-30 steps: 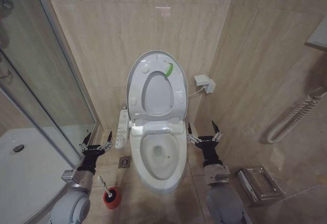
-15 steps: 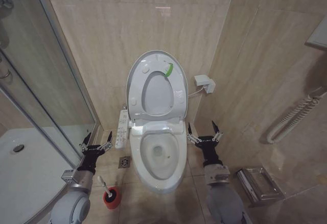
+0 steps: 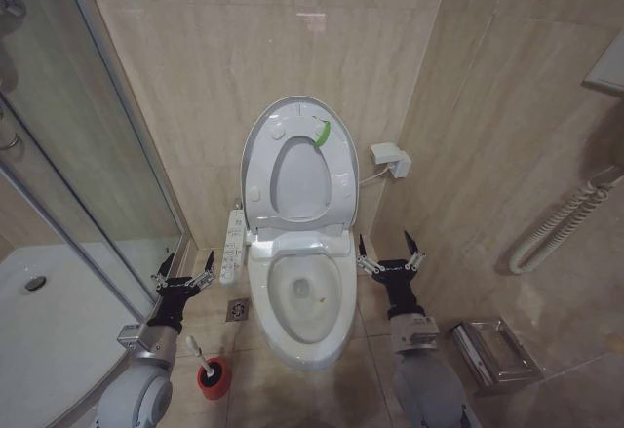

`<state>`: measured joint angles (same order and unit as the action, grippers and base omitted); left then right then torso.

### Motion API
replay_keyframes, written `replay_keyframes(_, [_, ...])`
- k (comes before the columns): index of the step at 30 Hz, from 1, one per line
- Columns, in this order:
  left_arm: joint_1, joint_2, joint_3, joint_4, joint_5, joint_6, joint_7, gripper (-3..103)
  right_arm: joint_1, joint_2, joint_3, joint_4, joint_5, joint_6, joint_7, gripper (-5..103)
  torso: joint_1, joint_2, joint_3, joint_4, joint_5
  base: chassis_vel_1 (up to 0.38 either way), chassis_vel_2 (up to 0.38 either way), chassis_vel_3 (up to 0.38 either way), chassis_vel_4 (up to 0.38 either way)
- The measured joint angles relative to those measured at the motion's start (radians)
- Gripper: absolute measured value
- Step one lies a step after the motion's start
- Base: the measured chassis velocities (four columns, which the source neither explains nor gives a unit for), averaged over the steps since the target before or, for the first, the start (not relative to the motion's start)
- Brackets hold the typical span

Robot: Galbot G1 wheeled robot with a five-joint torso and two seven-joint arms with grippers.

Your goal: Open the toilet lid, clean the toilet bowl with a toilet brush, close the toilet lid, and flush.

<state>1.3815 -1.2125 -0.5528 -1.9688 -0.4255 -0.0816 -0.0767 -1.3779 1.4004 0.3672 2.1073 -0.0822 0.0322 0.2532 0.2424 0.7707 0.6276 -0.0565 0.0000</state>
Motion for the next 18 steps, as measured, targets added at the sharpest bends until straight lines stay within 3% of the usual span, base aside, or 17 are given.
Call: replay_keyframes(18, [0.0, 0.0, 0.0, 0.0, 0.0, 0.0, 0.0, 100, 0.0, 0.0, 0.0, 0.0, 0.0, 0.0, 0.0, 100, 0.0, 0.0, 0.0, 0.0, 0.0, 0.0, 0.0, 0.0, 0.0])
